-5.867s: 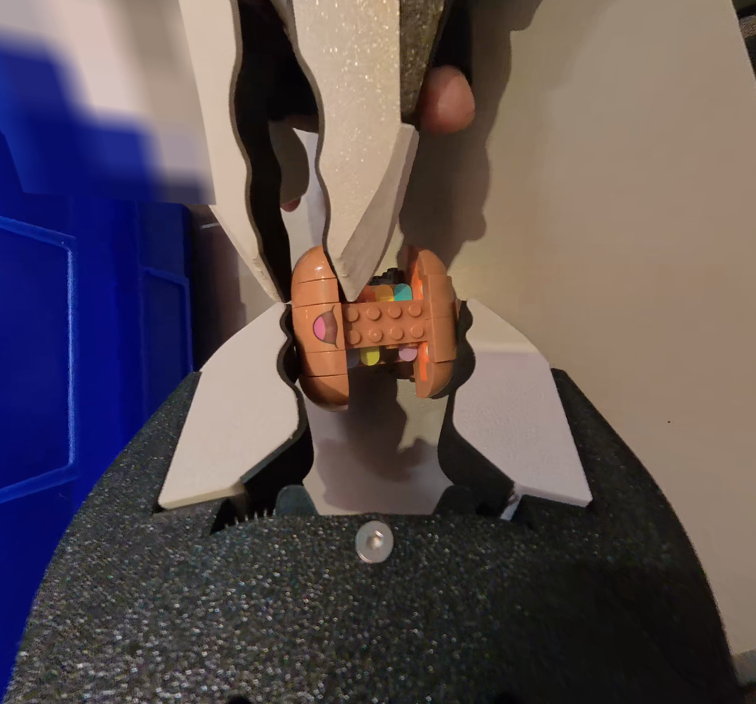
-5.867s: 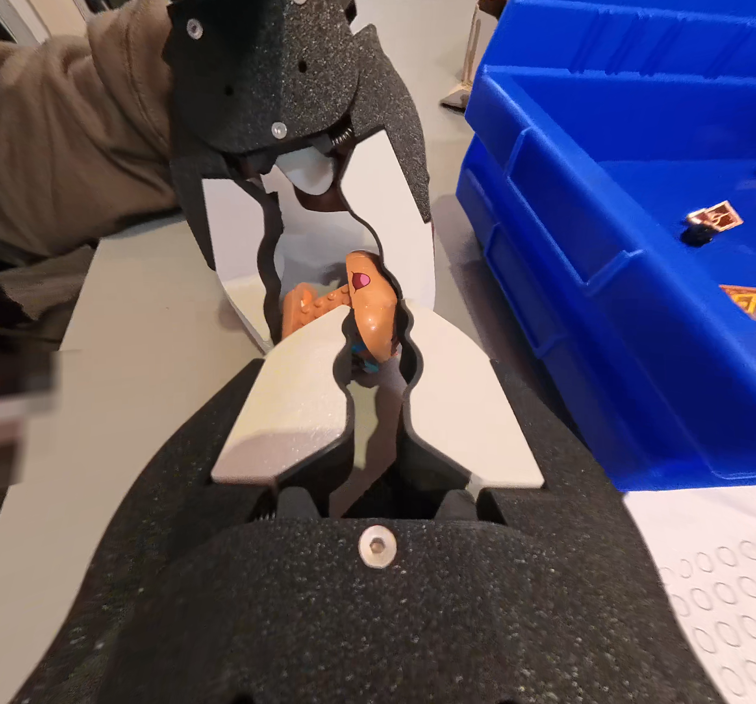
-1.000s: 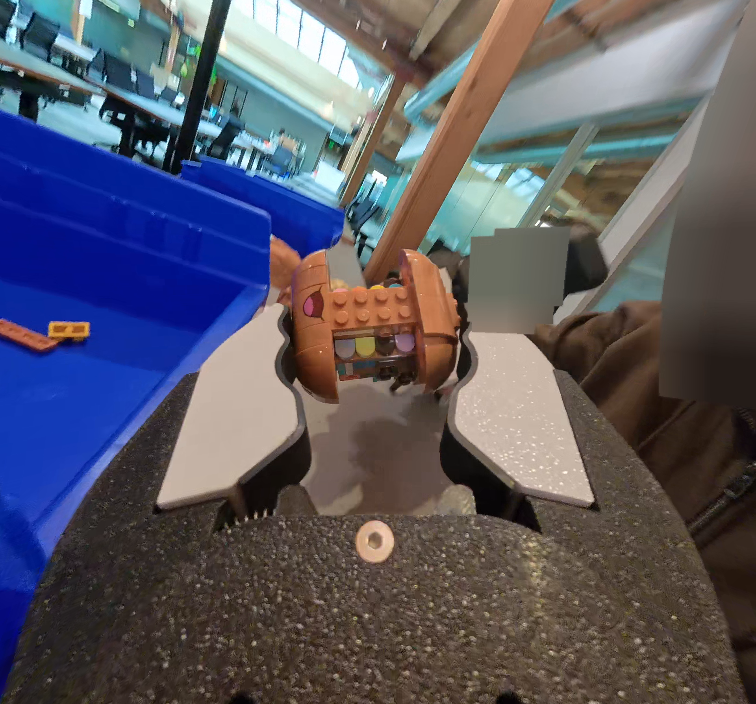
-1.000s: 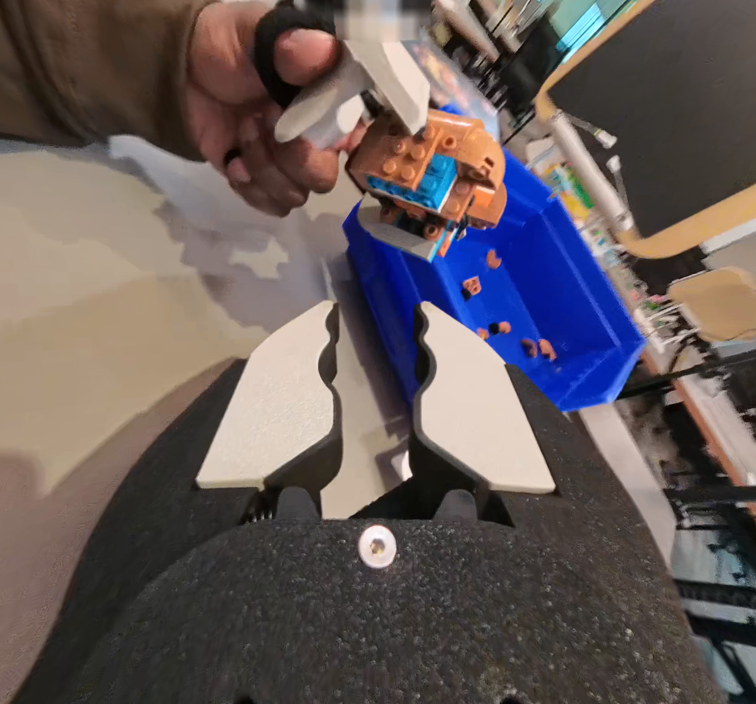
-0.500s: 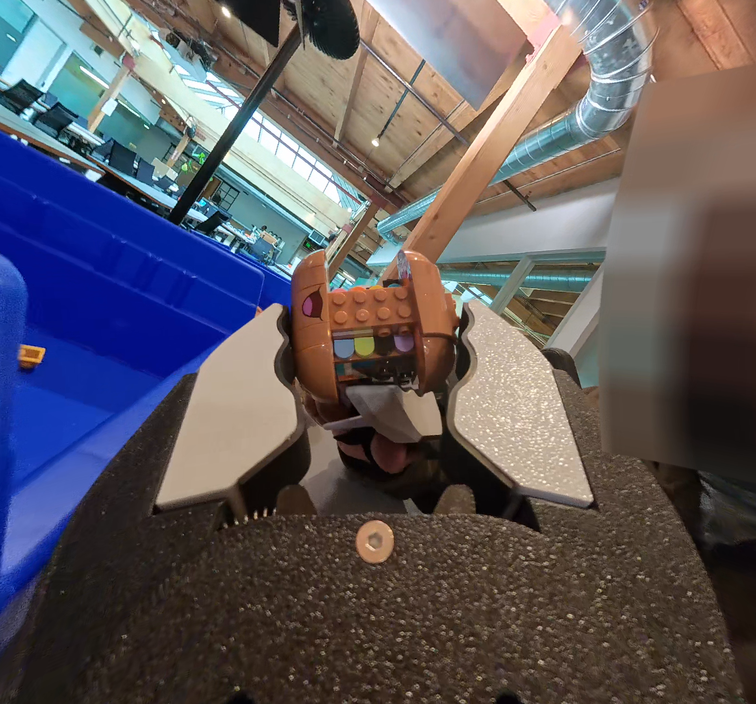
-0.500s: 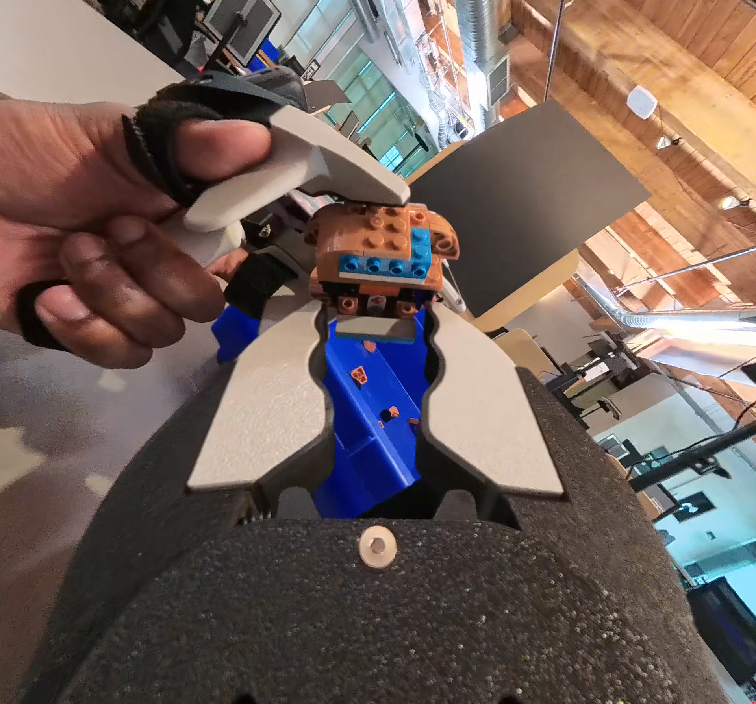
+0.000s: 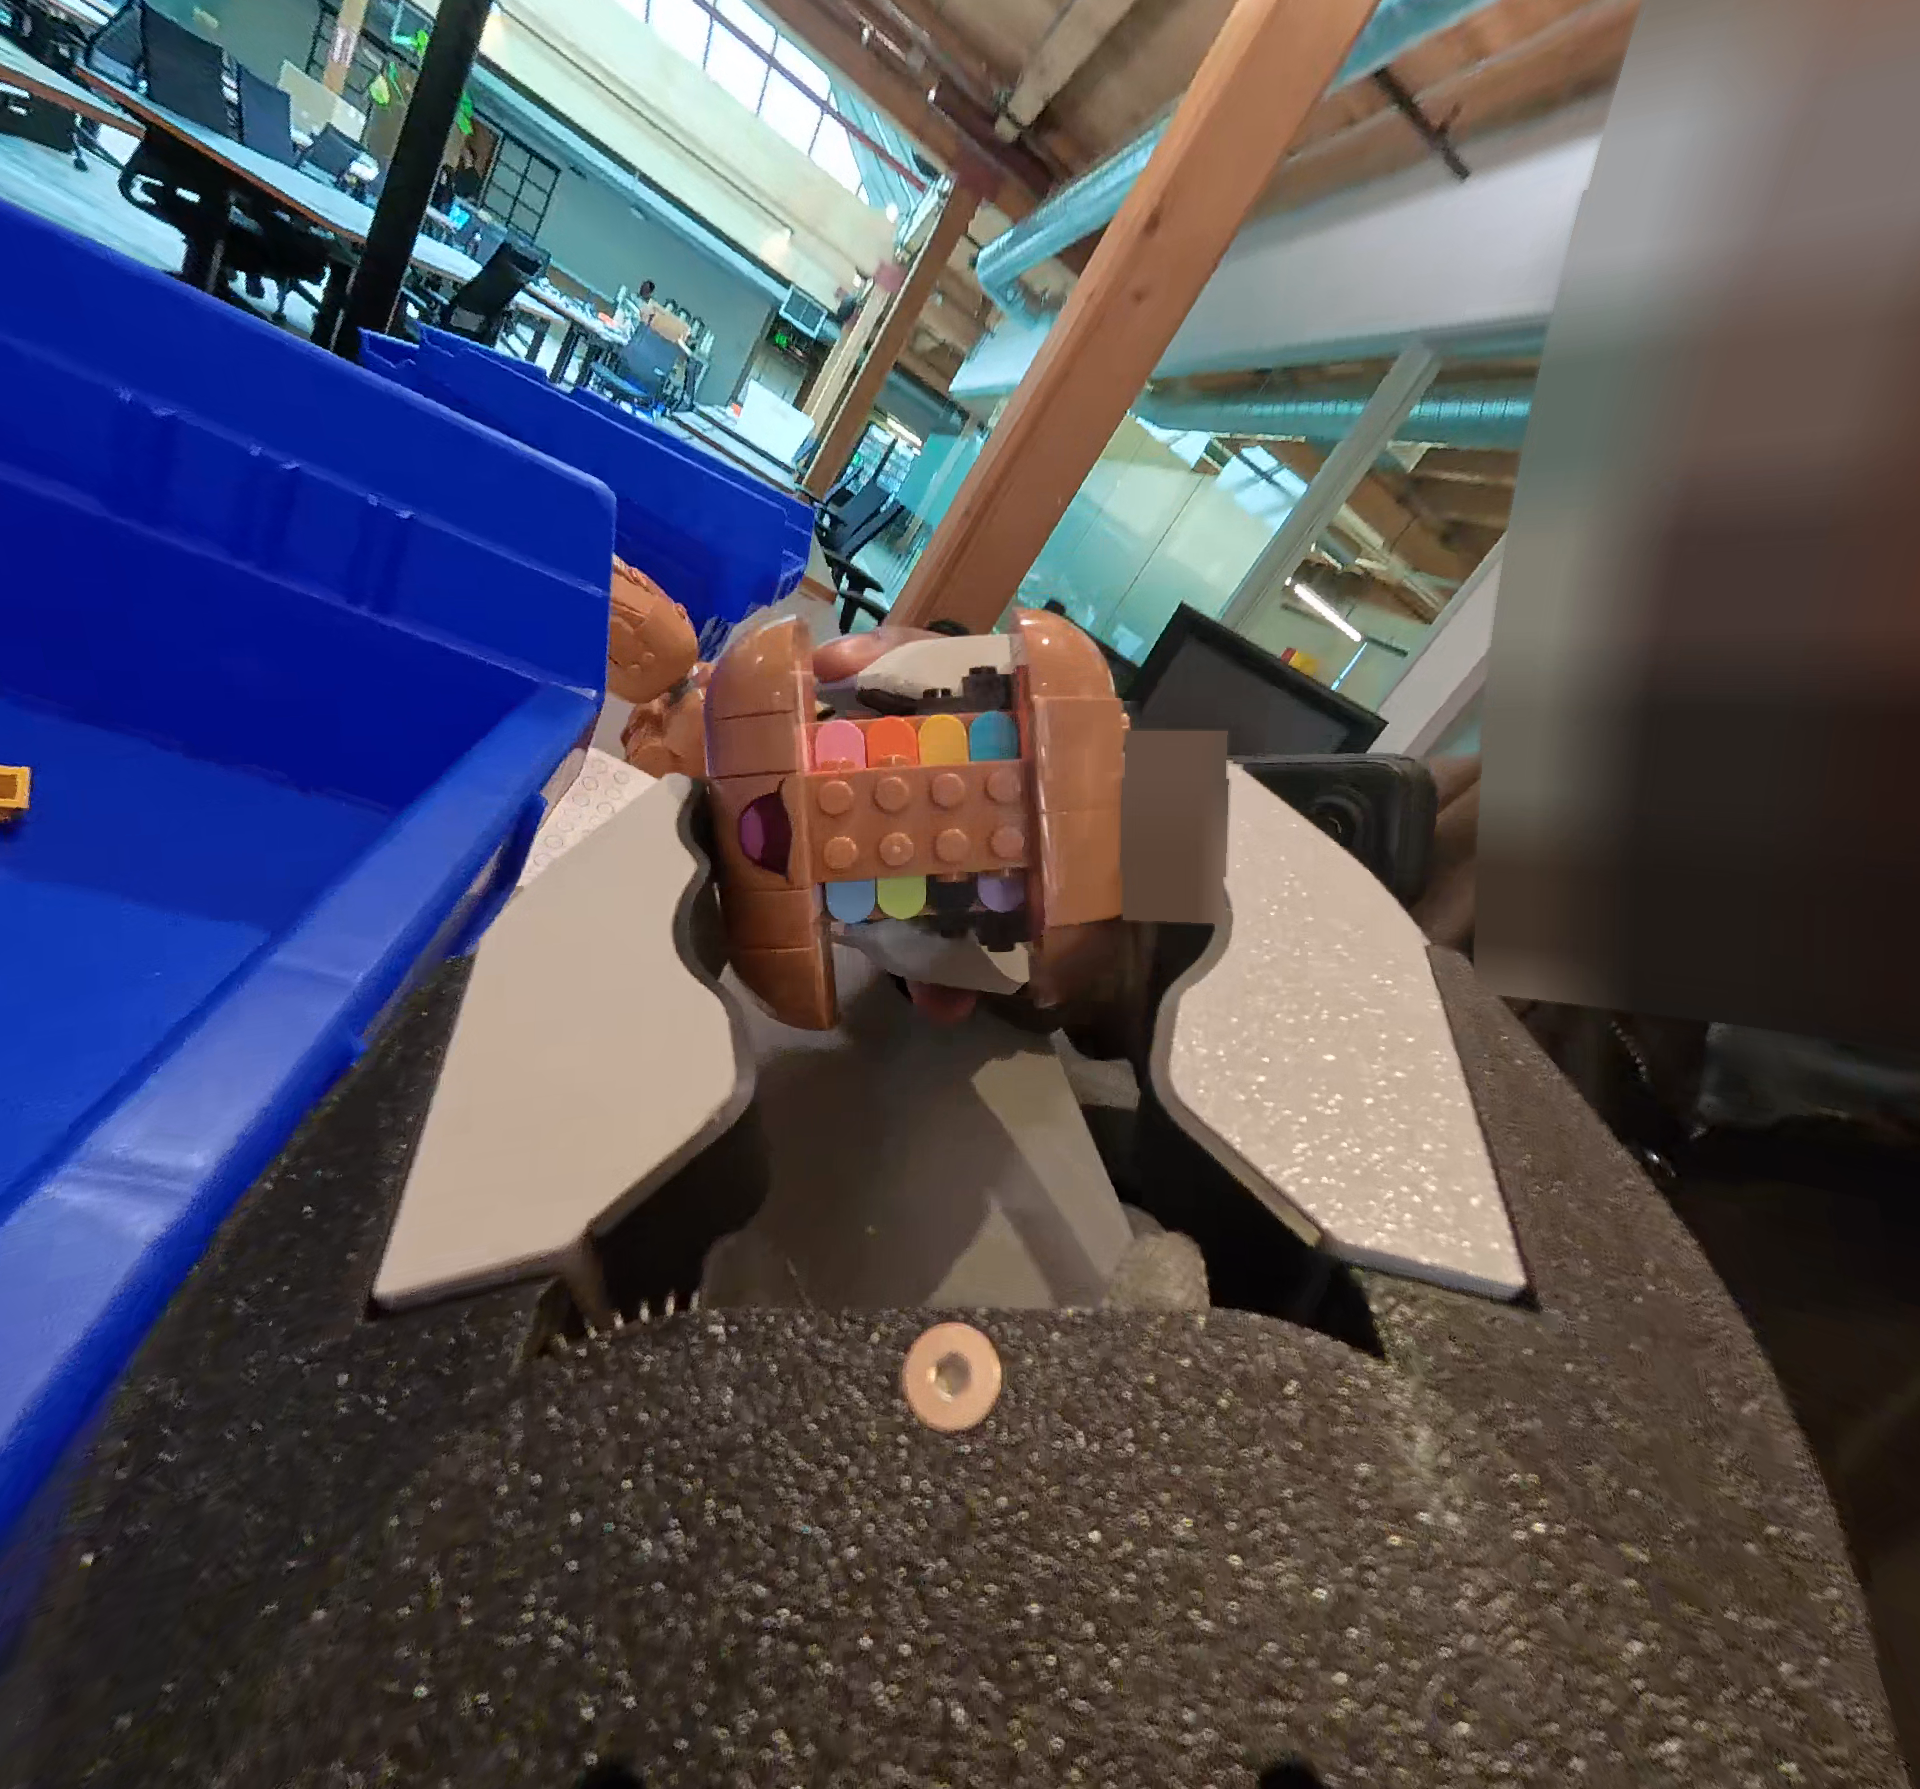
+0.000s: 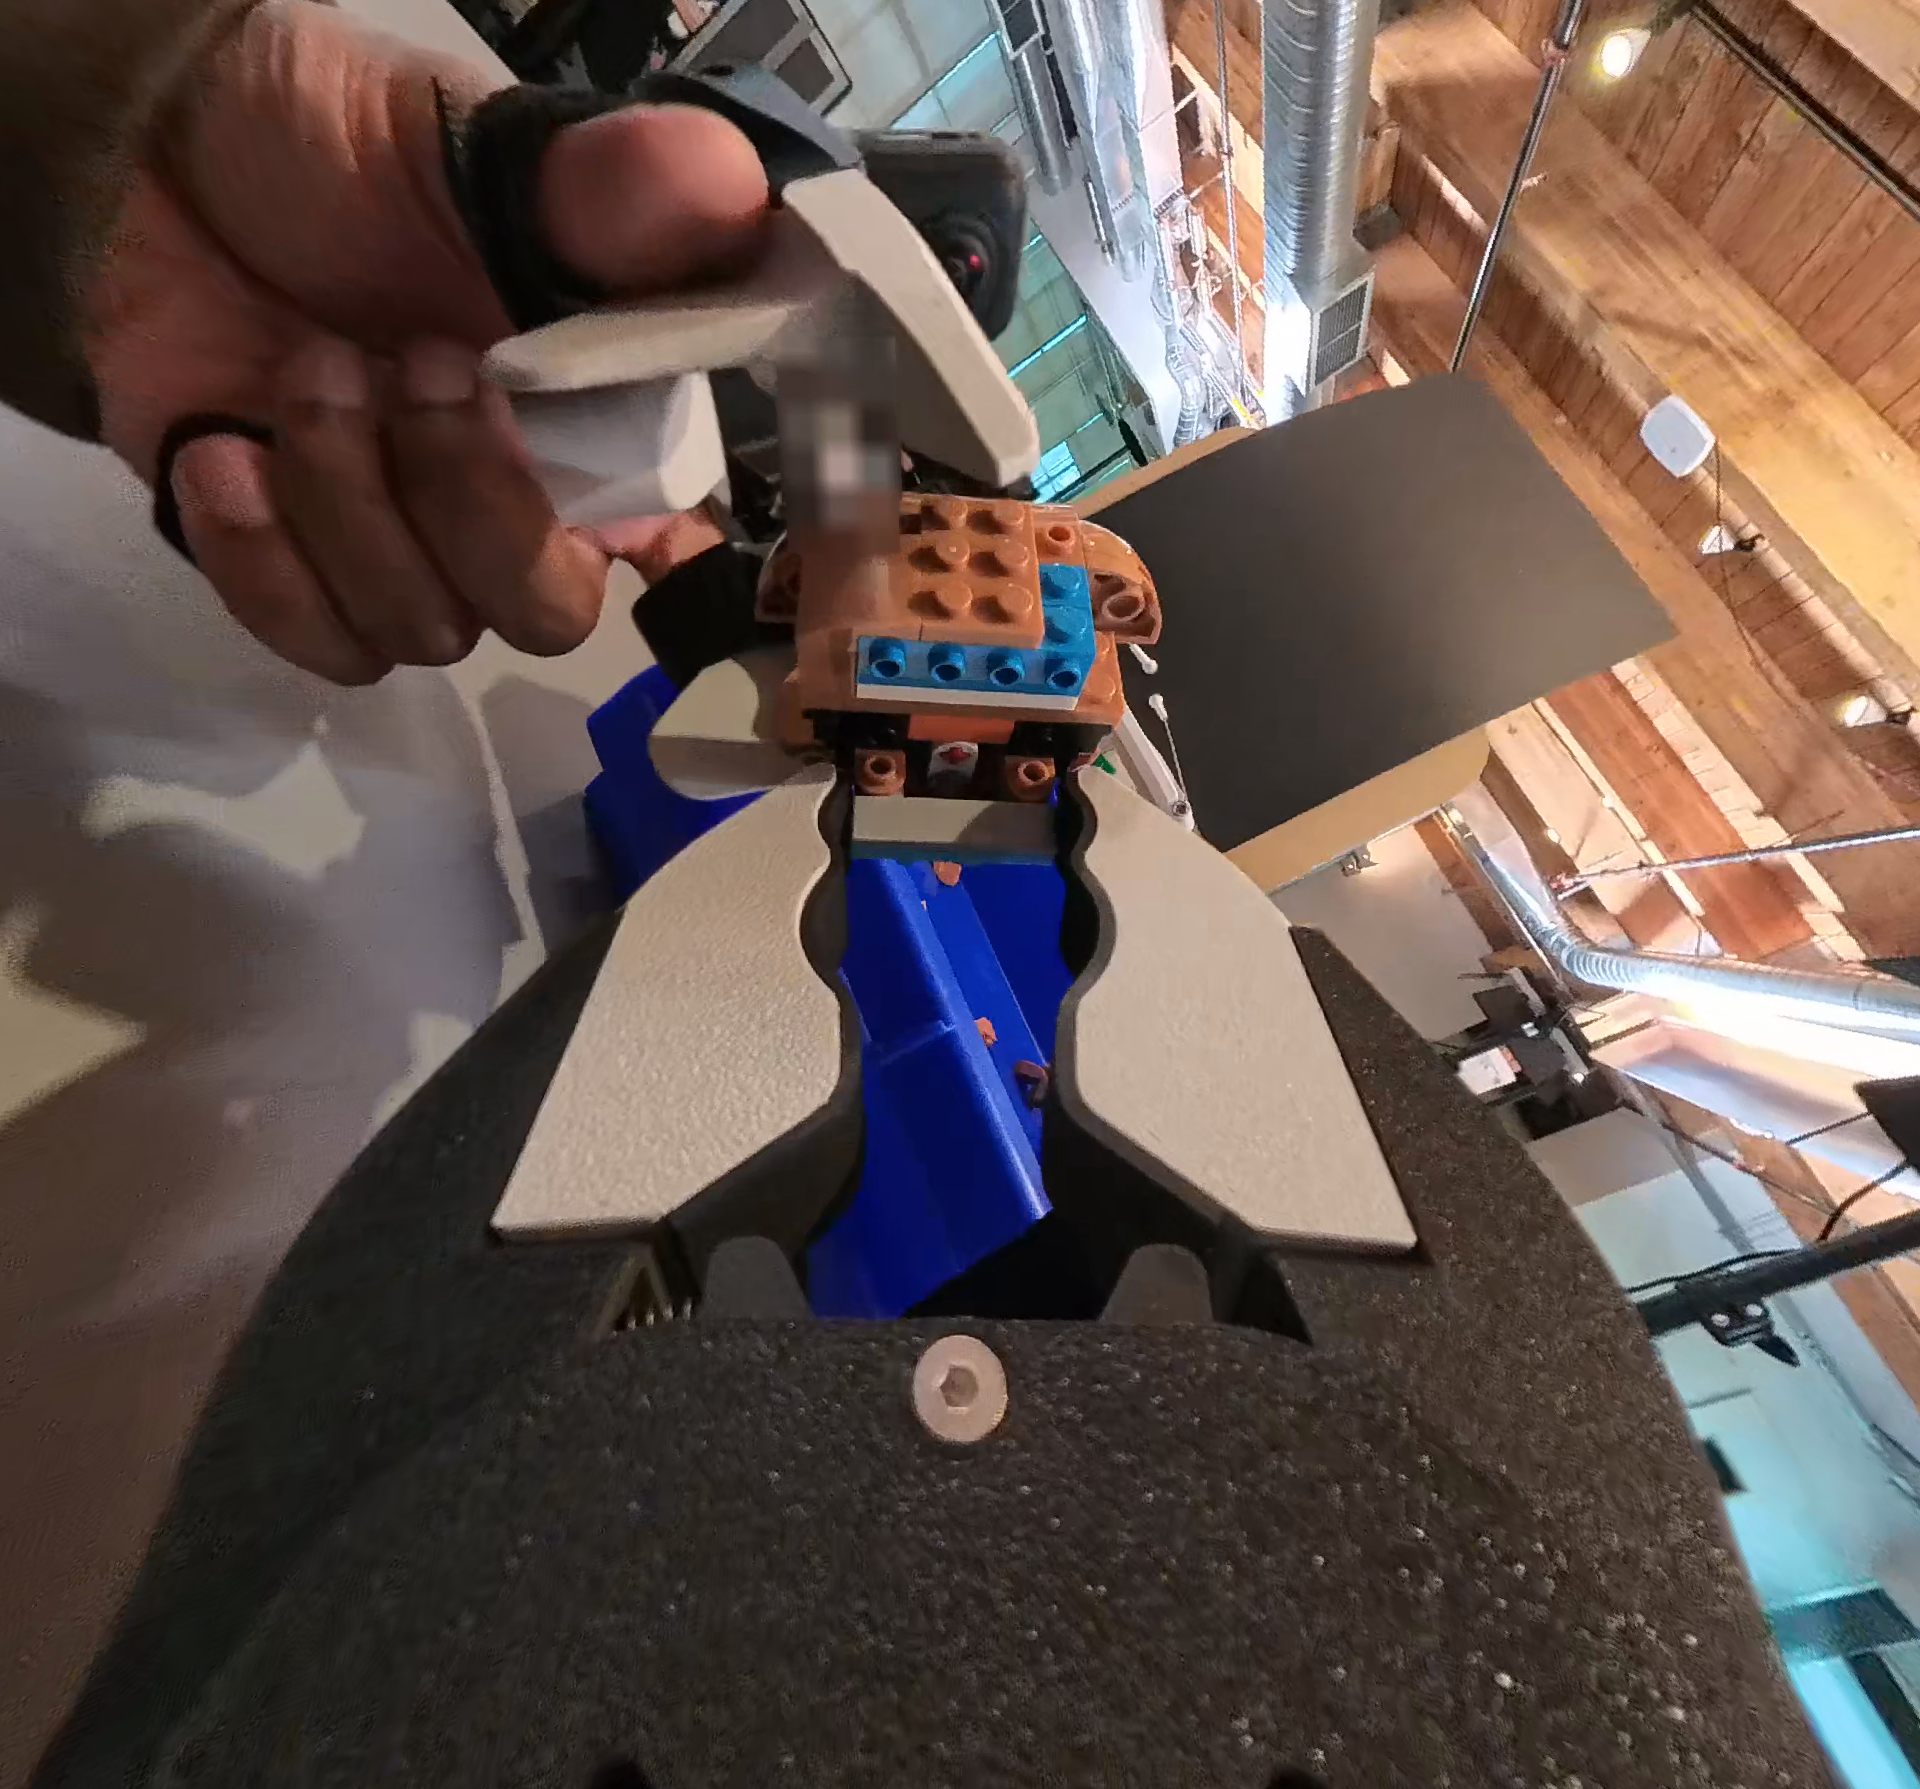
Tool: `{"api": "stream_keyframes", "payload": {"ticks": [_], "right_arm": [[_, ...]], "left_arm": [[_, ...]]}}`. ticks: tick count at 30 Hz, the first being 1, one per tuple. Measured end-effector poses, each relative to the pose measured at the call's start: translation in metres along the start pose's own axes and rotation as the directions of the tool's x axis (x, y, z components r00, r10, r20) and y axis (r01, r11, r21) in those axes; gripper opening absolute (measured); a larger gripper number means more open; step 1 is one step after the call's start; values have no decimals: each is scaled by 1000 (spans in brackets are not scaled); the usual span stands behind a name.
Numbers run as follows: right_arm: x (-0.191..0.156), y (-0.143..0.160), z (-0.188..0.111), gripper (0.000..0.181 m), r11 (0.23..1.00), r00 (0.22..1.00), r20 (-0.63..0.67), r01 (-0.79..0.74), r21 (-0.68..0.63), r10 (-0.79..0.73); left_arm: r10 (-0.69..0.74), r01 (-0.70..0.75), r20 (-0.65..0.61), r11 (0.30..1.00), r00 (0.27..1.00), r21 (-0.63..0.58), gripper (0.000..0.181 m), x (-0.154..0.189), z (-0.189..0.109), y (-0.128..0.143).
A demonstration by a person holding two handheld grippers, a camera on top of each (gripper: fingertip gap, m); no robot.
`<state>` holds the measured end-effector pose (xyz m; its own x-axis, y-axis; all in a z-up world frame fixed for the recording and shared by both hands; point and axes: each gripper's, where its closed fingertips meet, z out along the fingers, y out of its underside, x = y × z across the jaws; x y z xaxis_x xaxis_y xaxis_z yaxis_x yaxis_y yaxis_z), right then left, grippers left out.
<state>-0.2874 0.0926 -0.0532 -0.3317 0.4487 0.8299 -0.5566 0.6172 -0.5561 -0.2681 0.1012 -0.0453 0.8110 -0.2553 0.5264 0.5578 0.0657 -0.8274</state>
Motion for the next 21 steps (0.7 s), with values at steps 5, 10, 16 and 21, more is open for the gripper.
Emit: {"api": "stream_keyframes", "payload": {"ticks": [5,10,16,21], "right_arm": [[-6,-3,-1,38,998,998,12,65,4,-65],[-13,-4,-1,37,993,993,32,115,18,-115],[-12,-10,-4,38,997,997,75,-16,70,10],[-2,-22,-12,43,933,935,184,-330,140,303]], "left_arm": [[23,-22,39,999,999,-31,92,-2,-2,1],[105,-91,85,985,991,-146,95,-6,4,19],[256,-250,25,959,966,-134,89,5,4,16],[457,-454,32,888,889,-74,88,12,-1,7]]}}
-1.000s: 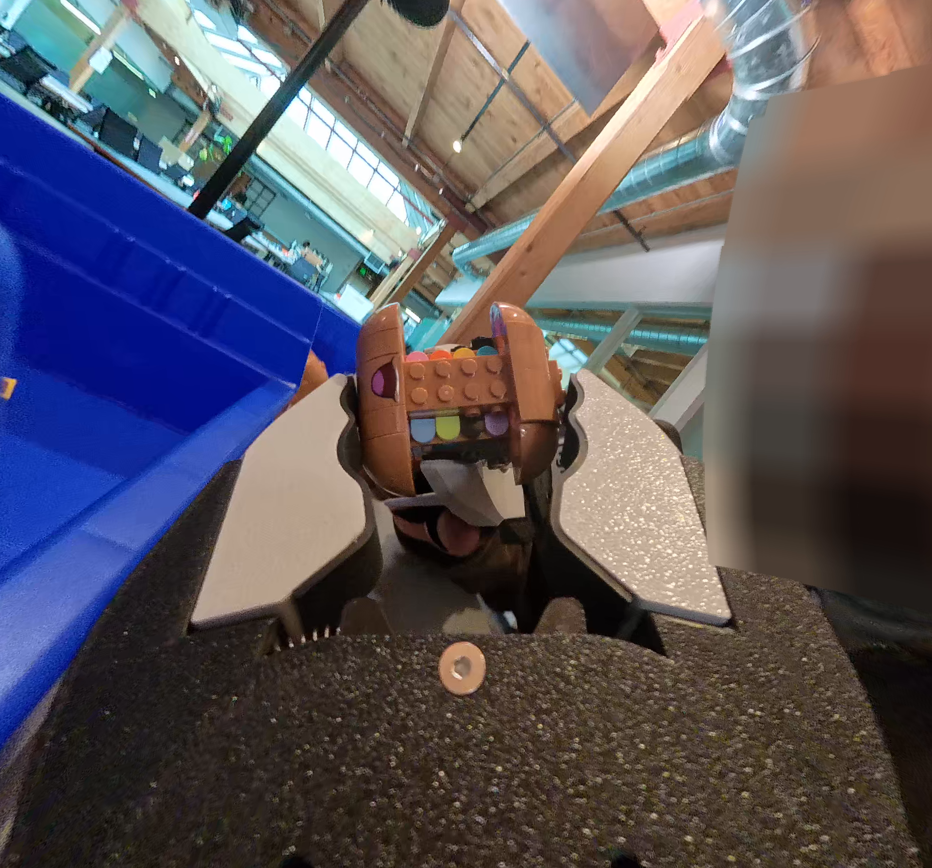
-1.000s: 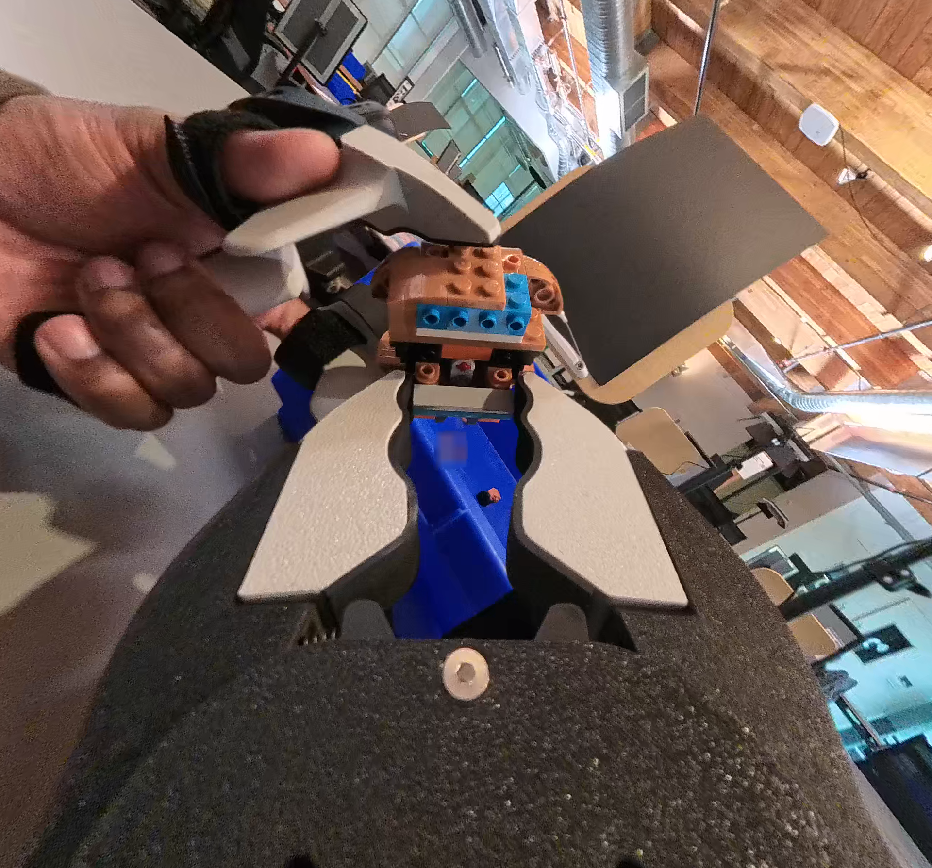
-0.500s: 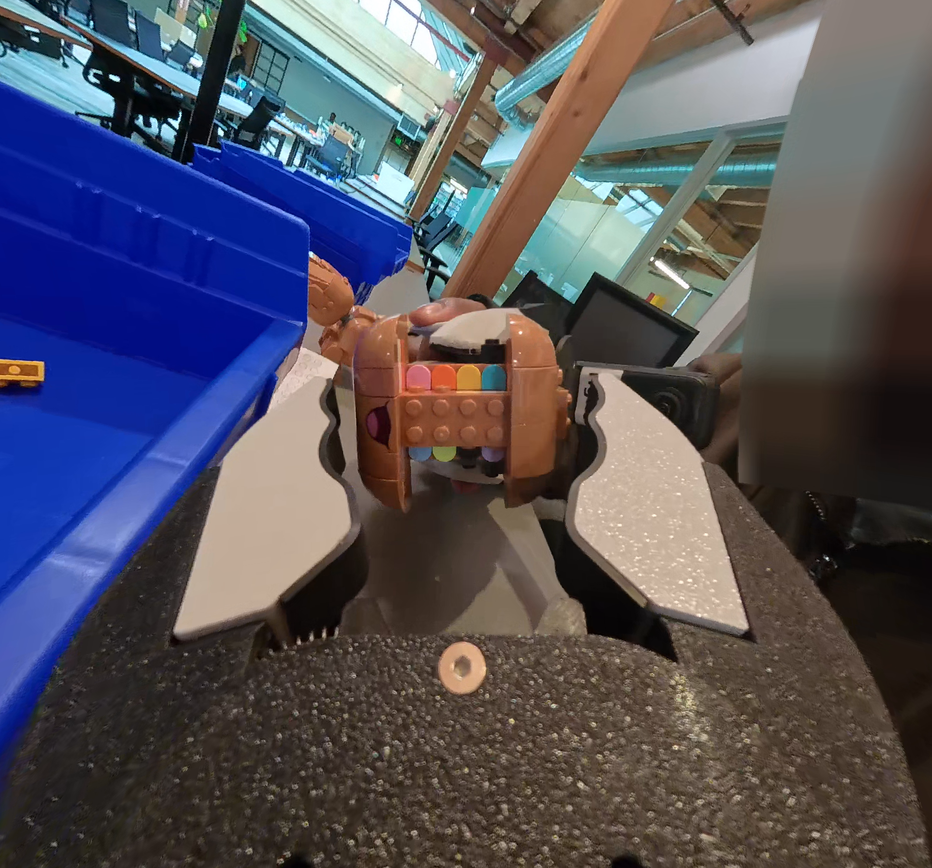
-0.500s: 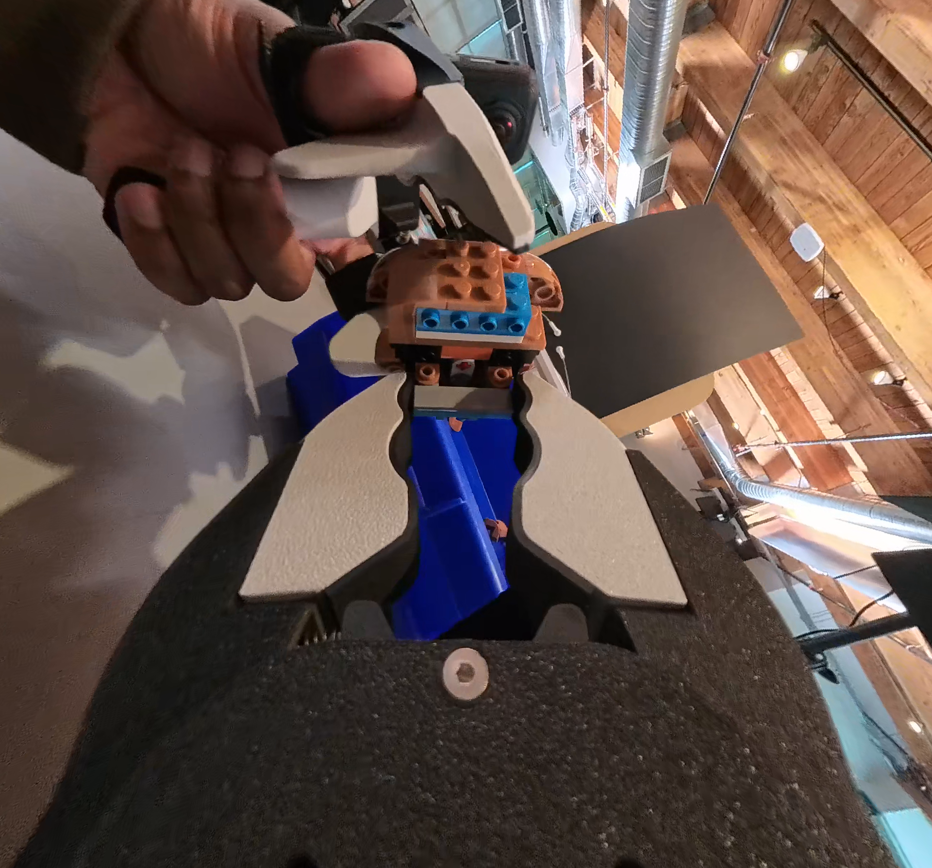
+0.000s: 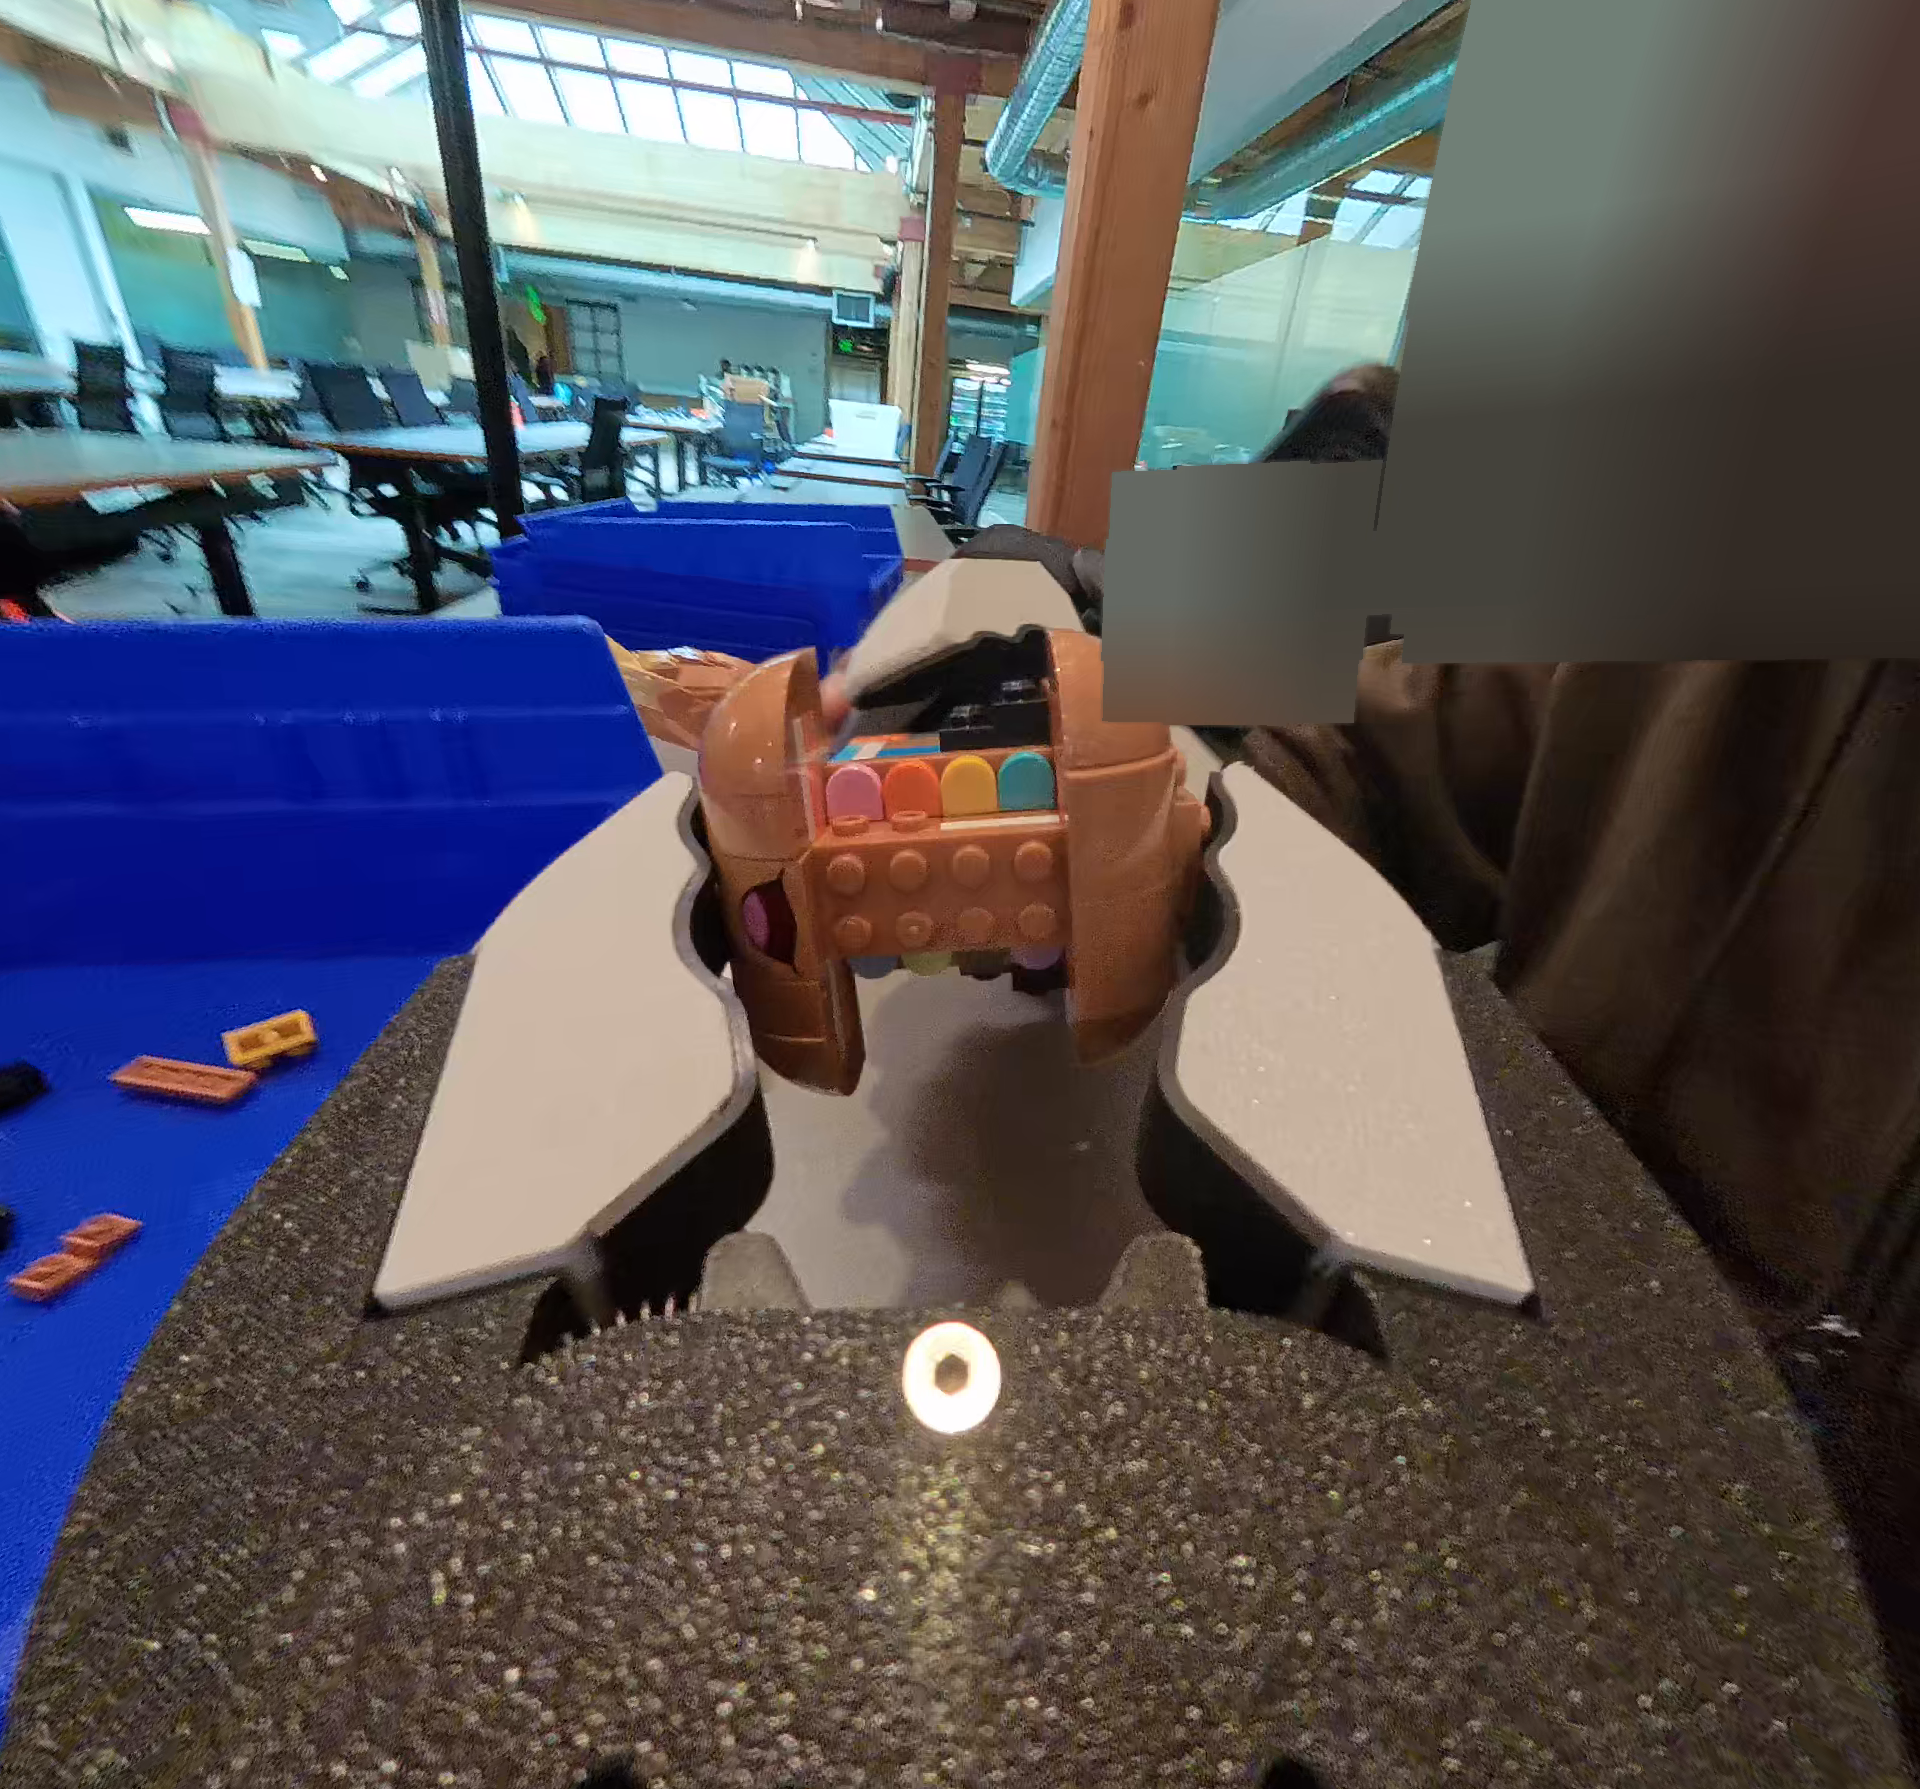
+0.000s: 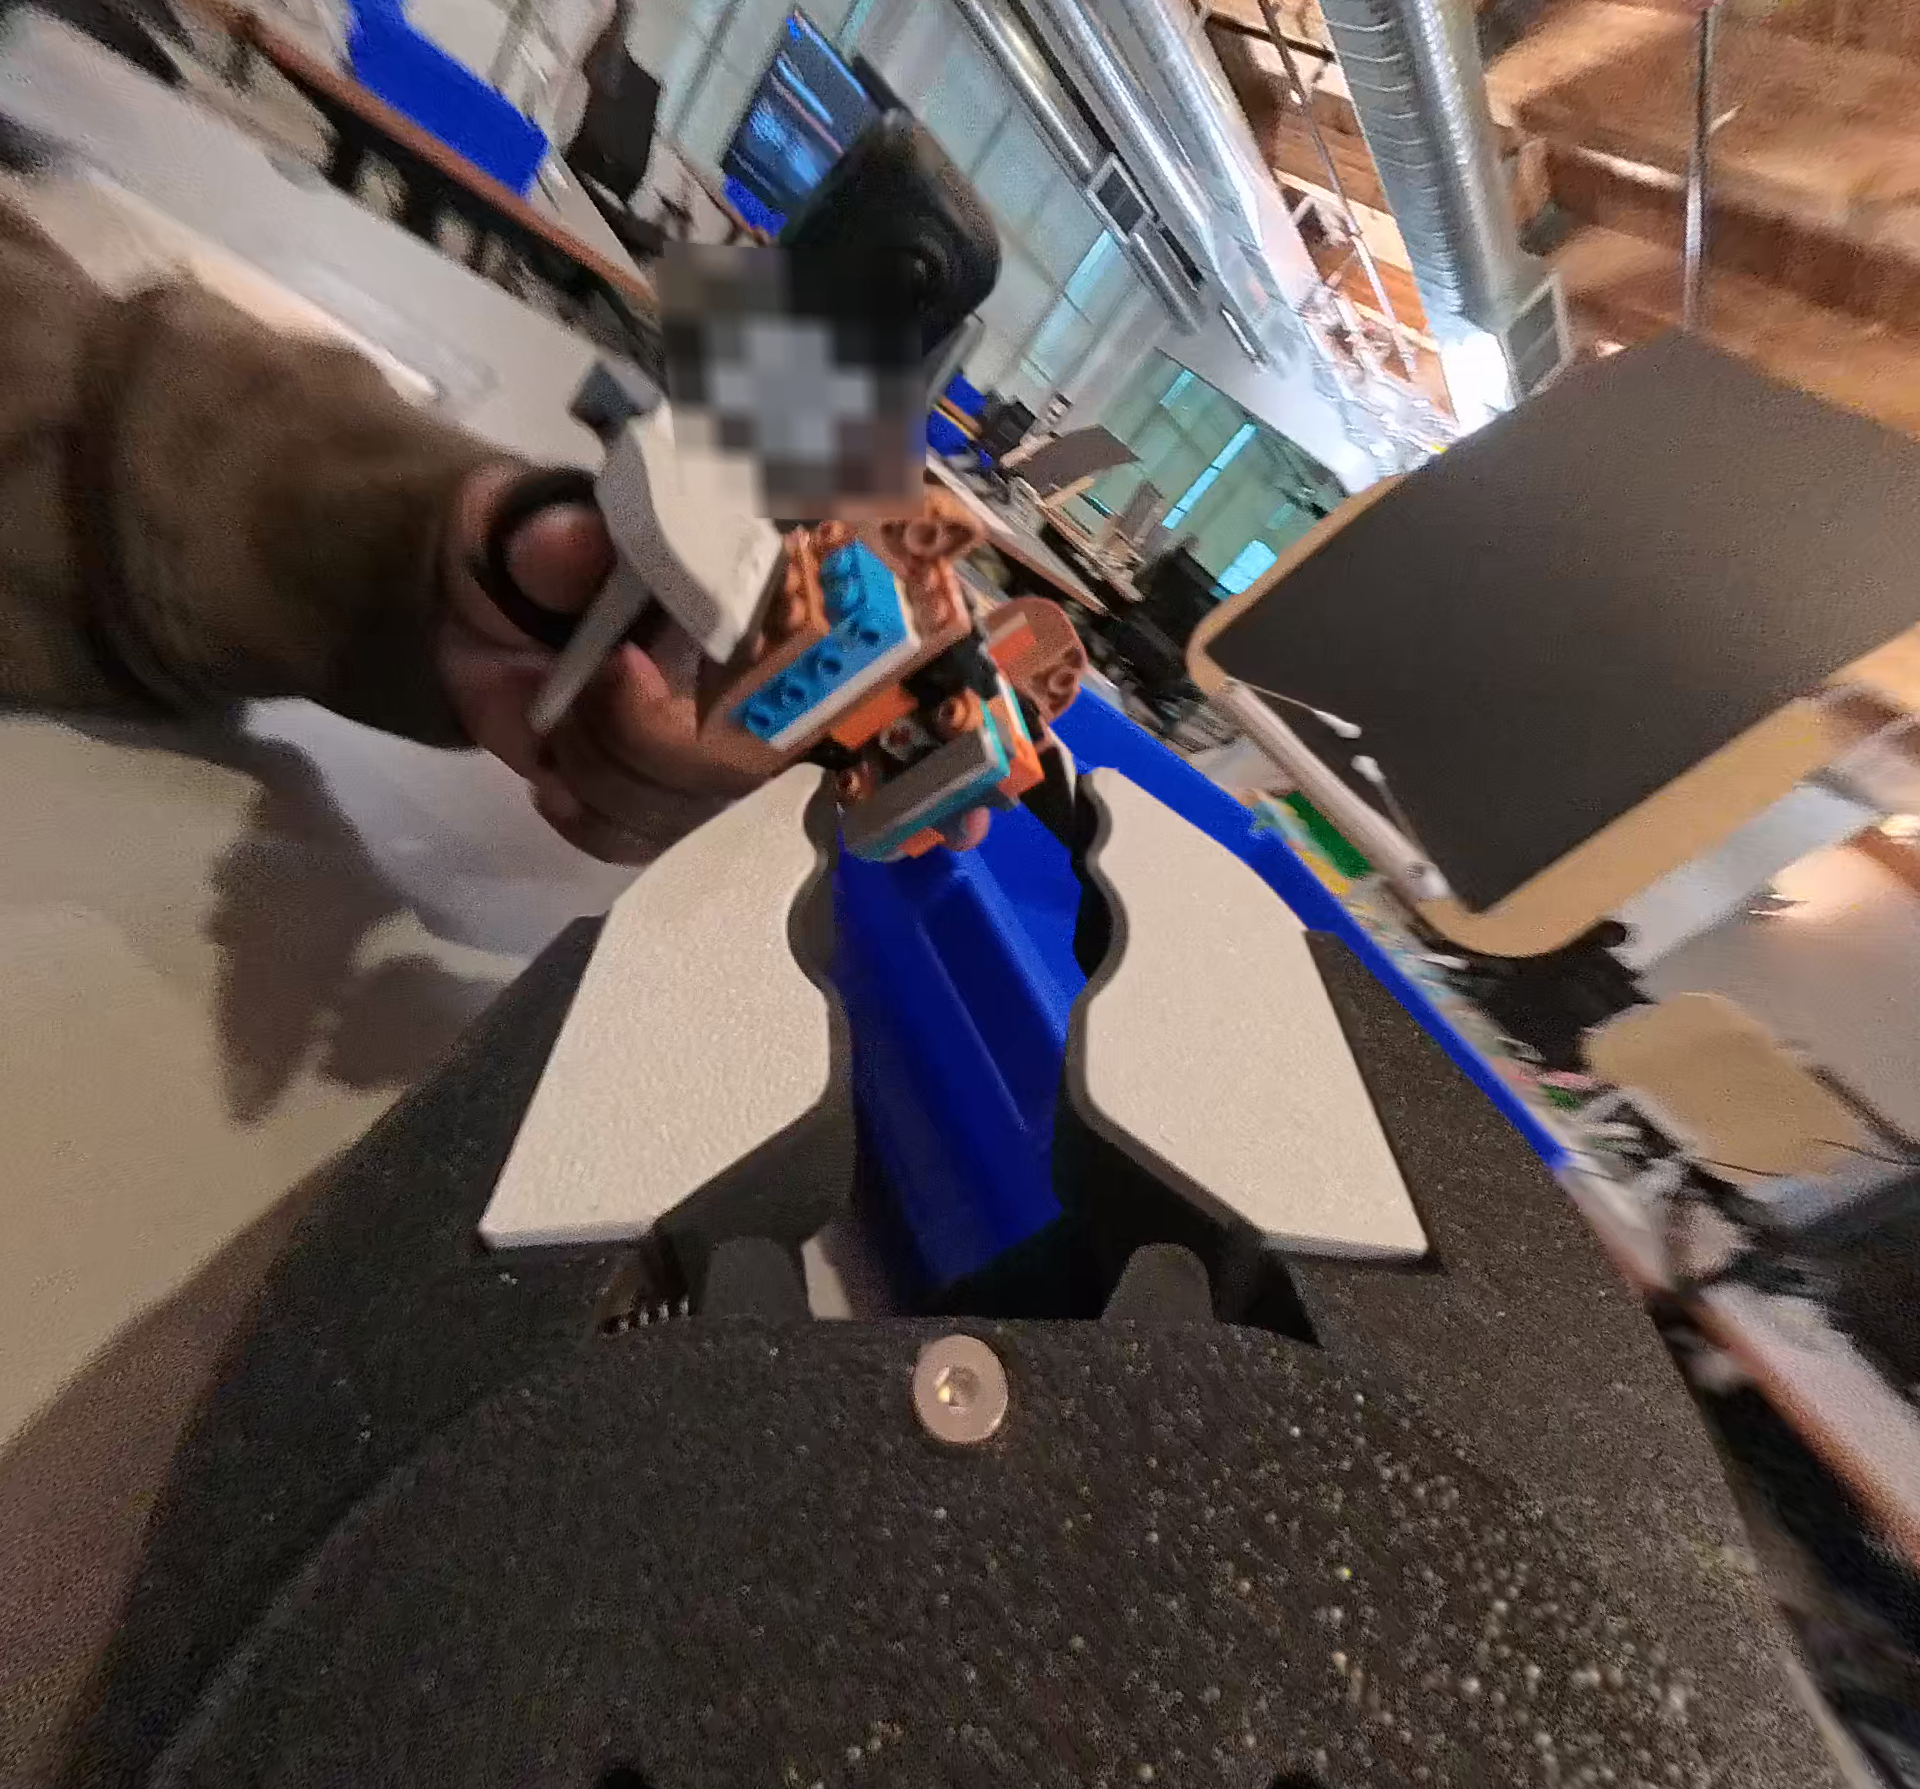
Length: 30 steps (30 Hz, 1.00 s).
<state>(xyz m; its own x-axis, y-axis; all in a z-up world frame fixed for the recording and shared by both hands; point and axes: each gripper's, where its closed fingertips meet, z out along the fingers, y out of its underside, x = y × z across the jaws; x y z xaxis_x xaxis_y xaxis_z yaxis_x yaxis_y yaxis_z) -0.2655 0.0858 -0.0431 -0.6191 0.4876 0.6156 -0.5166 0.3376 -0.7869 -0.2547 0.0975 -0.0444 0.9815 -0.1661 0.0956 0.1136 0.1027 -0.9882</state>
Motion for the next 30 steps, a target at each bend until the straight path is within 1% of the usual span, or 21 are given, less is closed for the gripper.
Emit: {"api": "stream_keyframes", "payload": {"ticks": [3,6,8,13,17,20,22,26,30], "right_arm": [[-4,-9,-3,32,992,992,64,-115,48,112],[-4,-7,-3,27,989,988,77,-140,37,137],[-5,-6,-3,23,988,986,82,-149,26,147],[-5,0,-1,23,981,978,78,-195,-2,195],[-5,5,1,23,954,948,103,-299,-21,300],[-6,6,1,21,919,910,139,-393,-15,391],[-6,5,1,20,903,892,154,-429,-11,425],[-9,4,1,15,887,871,184,-463,-7,456],[-11,3,1,14,885,866,197,-466,-10,459]], "left_arm": [[109,-109,27,994,994,-1,88,0,0,2],[175,-175,28,984,984,27,88,4,0,-1],[182,-182,27,983,983,21,88,4,0,0],[185,-188,52,980,981,67,87,1,-5,-8],[192,-198,60,975,979,105,87,2,-6,-14],[222,-229,74,967,972,110,87,3,-5,-14],[245,-253,84,961,966,110,87,4,-4,-14],[266,-276,89,954,960,118,87,5,-3,-14],[279,-288,87,952,956,108,87,5,-1,-10]]}}
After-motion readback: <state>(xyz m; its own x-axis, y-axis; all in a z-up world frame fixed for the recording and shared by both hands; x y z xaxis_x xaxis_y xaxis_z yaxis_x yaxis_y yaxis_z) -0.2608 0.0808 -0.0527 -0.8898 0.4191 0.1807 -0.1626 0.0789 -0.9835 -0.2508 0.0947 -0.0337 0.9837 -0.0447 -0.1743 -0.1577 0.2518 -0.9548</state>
